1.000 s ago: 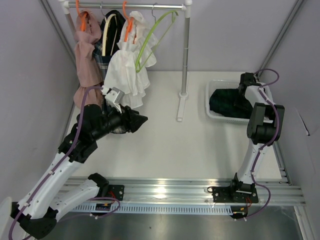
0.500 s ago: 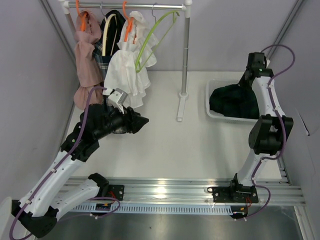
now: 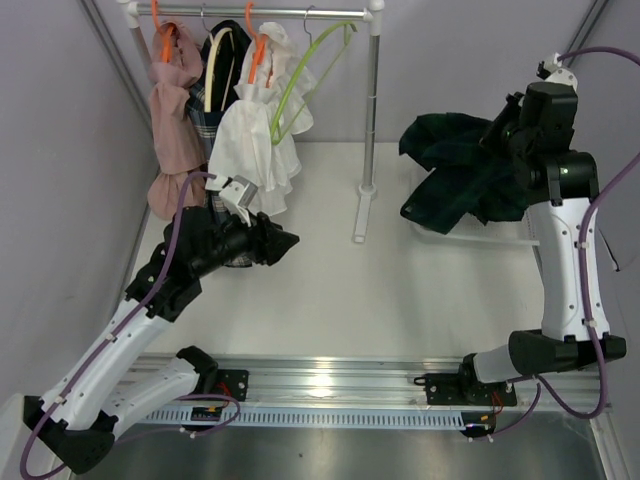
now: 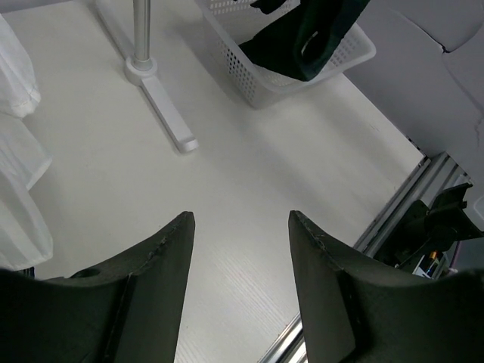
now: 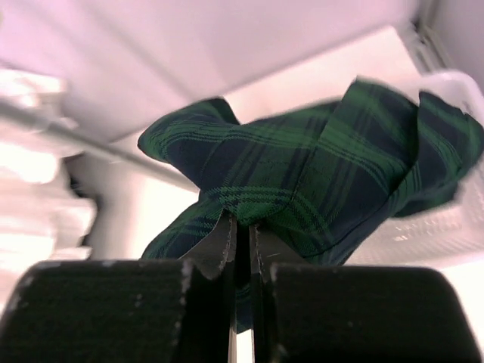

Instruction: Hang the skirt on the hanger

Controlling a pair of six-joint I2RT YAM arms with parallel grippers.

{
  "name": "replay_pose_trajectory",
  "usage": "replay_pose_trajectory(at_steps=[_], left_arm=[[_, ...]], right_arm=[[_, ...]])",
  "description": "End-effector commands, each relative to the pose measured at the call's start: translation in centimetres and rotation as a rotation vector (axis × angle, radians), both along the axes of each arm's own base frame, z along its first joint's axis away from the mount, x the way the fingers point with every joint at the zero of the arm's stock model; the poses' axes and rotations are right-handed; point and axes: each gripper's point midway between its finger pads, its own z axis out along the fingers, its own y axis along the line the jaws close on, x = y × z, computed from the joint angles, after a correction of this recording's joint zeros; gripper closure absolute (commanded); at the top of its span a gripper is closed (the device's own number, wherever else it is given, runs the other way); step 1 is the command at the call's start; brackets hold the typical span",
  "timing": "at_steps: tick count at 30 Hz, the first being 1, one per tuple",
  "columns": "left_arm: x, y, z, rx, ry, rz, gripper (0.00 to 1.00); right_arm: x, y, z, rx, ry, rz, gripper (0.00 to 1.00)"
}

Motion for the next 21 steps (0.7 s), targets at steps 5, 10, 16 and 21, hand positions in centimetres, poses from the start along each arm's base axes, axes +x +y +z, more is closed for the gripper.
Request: replay_pose_trajectory(at_steps=[5,10,16,21], left_arm=[[0.2,-0.4,-0.2,-0.005,-0.015,-0.008,0.42],[0.2,-0.5,-0.2,-0.006,-0.019,-0.016,0.42],[0.1,-0.4,0.3,-0.012,-0.030,-0.013,0.42],[0.0,-0.4,0.3,-0.012,-0.026,-0.016,0.41]], right_arm=[[-6.0,4.5,13.2,0.050,-0.377,0.170,1.00],[-9.0,8.1,16.4,0.105,-0.471,0.383,1.00],[-12.6,10.5,19.1,0.178,-0.530,0.545,1.00],[-14.7,14.6,18.6,0.327,-0.488,0.787,1.00]])
